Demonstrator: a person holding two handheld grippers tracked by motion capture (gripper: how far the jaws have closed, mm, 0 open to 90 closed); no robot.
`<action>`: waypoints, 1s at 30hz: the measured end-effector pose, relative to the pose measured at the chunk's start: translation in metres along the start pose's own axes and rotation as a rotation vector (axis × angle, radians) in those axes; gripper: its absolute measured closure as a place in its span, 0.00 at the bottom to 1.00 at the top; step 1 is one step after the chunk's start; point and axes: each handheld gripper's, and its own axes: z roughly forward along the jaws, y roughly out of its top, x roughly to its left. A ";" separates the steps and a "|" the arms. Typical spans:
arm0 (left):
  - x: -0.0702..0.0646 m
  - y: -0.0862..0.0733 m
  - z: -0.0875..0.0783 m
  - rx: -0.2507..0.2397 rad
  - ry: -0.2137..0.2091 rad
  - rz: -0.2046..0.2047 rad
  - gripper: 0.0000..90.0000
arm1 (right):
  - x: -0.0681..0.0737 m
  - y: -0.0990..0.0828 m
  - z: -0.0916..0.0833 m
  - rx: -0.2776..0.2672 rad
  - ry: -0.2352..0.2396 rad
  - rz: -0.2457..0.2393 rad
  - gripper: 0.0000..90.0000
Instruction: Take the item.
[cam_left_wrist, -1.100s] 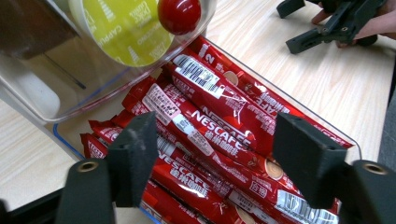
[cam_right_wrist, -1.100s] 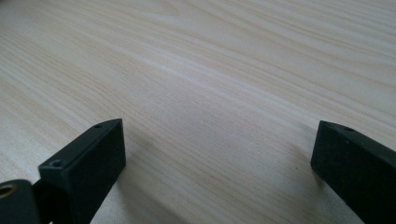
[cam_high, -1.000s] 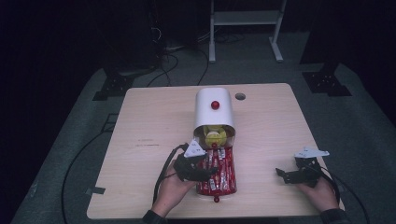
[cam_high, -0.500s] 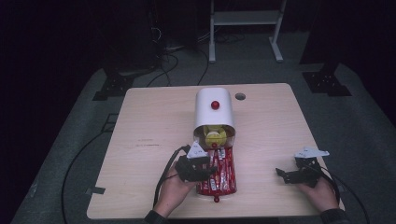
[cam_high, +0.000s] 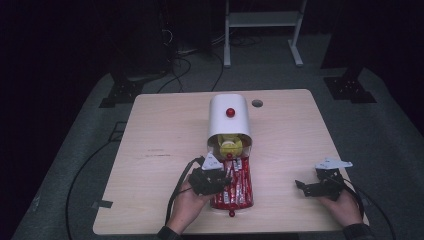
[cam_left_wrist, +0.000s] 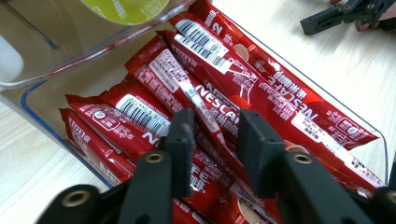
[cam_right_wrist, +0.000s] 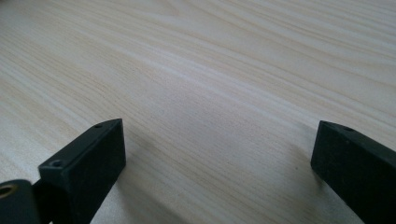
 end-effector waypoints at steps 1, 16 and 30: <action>0.000 0.000 0.000 0.001 0.003 -0.007 0.80 | 0.000 0.000 0.000 0.000 0.000 0.000 0.03; 0.000 0.001 -0.006 -0.021 0.000 -0.014 0.98 | 0.000 0.000 0.000 0.000 0.000 -0.001 0.03; -0.004 0.005 -0.016 -0.028 -0.039 -0.005 0.98 | 0.000 0.000 0.000 0.000 0.000 0.000 0.03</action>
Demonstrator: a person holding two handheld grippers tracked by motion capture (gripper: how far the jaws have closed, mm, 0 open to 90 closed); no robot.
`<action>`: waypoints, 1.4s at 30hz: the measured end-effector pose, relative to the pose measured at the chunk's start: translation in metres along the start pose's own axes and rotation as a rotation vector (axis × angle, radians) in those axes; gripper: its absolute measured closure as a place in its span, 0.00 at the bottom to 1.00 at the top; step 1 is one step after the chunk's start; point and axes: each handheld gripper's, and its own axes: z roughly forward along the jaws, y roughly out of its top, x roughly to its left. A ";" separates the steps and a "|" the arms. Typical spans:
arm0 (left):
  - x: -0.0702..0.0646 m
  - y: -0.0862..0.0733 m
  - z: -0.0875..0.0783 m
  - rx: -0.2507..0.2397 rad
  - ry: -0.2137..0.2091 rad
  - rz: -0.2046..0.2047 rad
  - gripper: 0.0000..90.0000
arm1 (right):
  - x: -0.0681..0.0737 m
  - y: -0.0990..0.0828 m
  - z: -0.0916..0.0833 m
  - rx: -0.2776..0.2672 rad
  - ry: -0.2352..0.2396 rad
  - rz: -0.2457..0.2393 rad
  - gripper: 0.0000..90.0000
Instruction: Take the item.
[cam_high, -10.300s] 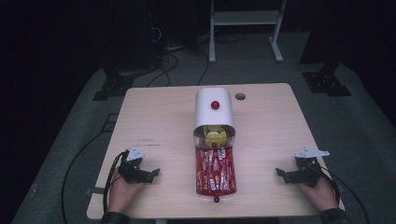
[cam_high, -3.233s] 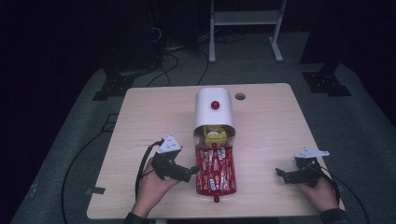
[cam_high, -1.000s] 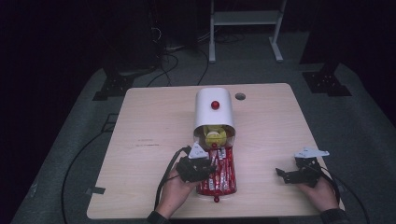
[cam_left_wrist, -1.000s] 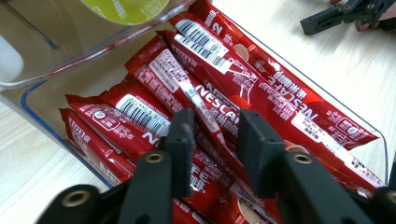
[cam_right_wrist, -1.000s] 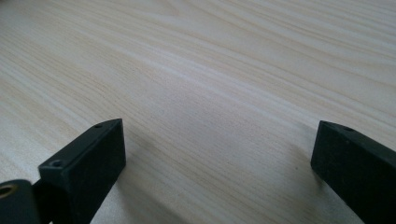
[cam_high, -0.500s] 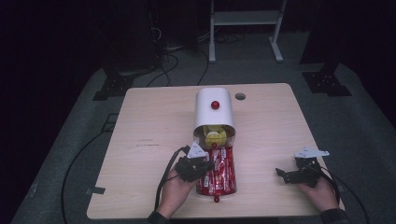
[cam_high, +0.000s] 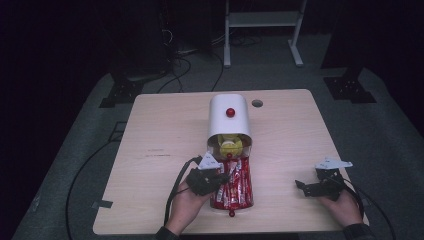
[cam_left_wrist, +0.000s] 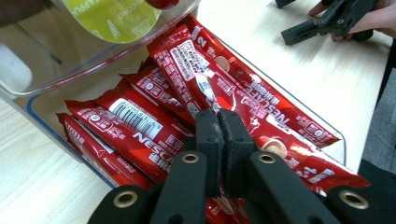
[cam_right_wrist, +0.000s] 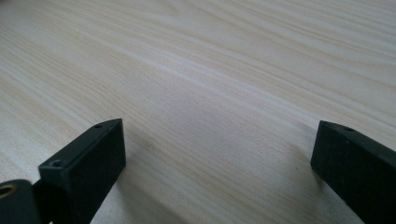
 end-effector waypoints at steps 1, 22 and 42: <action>0.000 0.000 -0.001 0.000 -0.001 -0.001 0.98 | 0.000 0.000 0.000 0.000 0.000 -0.001 0.03; 0.000 -0.002 -0.021 -0.021 -0.014 -0.001 0.98 | 0.000 0.000 0.000 0.000 0.000 -0.001 0.03; 0.005 -0.008 -0.043 -0.039 0.013 -0.022 0.98 | 0.000 0.000 0.000 0.000 0.000 0.000 0.03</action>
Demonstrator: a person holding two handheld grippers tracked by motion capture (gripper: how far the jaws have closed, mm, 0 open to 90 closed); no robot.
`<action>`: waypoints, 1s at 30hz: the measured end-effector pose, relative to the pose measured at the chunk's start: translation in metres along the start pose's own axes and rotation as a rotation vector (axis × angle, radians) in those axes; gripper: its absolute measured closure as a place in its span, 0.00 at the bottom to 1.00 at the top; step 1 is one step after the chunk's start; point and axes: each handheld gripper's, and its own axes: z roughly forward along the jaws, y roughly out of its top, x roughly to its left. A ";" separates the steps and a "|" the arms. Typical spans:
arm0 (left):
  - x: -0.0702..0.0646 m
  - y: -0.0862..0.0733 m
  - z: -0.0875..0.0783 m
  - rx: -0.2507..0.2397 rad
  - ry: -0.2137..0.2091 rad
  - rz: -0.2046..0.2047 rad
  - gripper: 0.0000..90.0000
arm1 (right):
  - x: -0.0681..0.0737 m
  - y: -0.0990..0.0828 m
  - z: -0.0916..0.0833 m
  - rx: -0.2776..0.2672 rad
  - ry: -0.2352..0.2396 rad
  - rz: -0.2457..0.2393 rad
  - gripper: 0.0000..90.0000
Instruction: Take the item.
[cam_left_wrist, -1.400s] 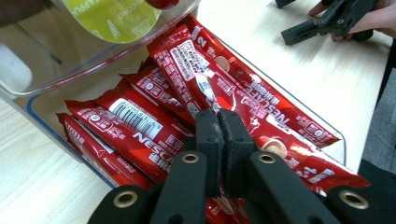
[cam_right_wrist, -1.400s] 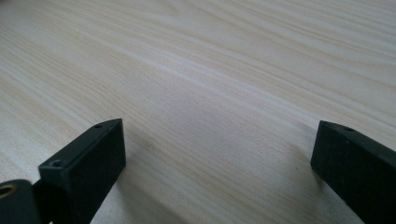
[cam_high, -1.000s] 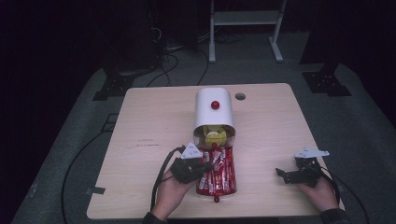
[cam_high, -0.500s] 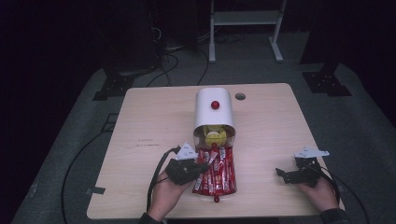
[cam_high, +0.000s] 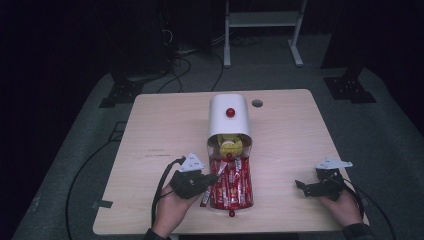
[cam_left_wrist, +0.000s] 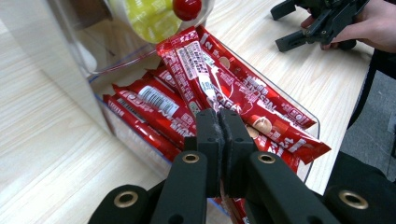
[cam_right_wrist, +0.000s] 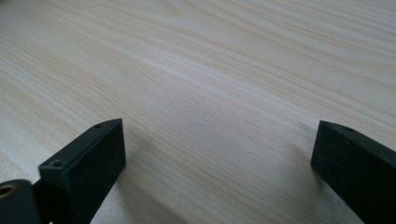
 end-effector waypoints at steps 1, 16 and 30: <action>0.001 0.000 -0.001 -0.002 0.002 -0.003 0.98 | 0.000 0.000 0.000 0.000 0.000 0.000 0.03; 0.011 -0.004 -0.016 -0.020 0.030 -0.026 0.98 | 0.000 0.000 0.000 0.000 0.000 0.000 0.03; 0.028 -0.011 -0.033 -0.043 0.065 -0.071 0.98 | 0.000 0.000 0.000 0.000 0.000 0.000 0.03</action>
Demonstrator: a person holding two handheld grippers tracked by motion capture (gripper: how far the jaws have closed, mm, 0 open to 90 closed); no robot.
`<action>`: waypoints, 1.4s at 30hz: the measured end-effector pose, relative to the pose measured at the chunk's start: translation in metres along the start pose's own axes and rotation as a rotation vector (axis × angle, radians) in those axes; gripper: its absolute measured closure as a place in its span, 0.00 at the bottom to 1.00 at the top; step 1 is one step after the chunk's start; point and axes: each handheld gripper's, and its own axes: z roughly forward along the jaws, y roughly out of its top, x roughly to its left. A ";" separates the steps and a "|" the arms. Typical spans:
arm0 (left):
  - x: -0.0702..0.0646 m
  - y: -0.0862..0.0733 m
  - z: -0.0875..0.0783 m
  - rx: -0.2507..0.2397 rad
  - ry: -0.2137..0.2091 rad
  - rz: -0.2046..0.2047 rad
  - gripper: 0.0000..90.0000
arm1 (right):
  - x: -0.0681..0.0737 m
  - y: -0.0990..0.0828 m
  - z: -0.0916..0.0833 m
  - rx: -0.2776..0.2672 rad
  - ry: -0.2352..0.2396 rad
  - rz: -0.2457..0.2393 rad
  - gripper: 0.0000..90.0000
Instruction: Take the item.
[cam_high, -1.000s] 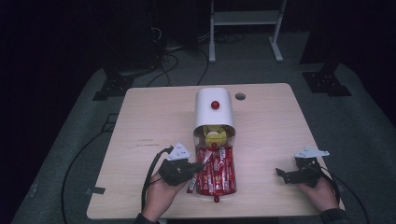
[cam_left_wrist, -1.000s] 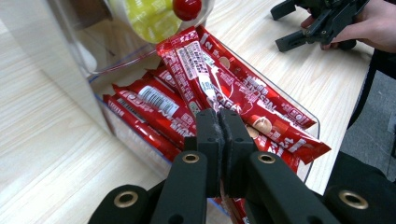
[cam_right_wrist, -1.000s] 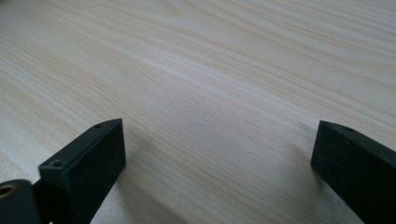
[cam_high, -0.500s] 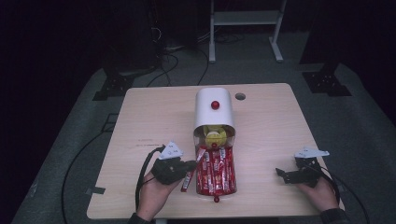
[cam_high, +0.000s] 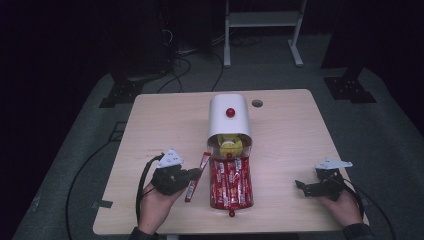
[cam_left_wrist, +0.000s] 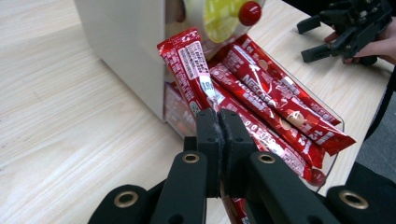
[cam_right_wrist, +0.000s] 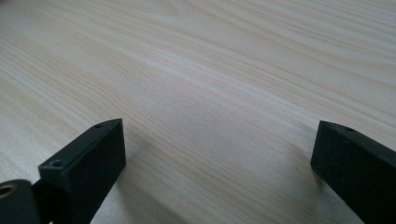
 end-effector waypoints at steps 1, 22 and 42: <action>0.001 0.000 0.000 -0.001 0.002 -0.003 0.98 | 0.000 0.000 0.000 0.000 0.000 0.000 0.03; 0.035 -0.016 0.000 0.023 0.063 -0.062 0.98 | 0.000 0.000 0.000 0.000 0.000 -0.001 0.03; 0.047 -0.029 0.027 0.089 0.077 -0.097 0.98 | 0.000 0.000 0.000 0.000 0.000 0.001 0.03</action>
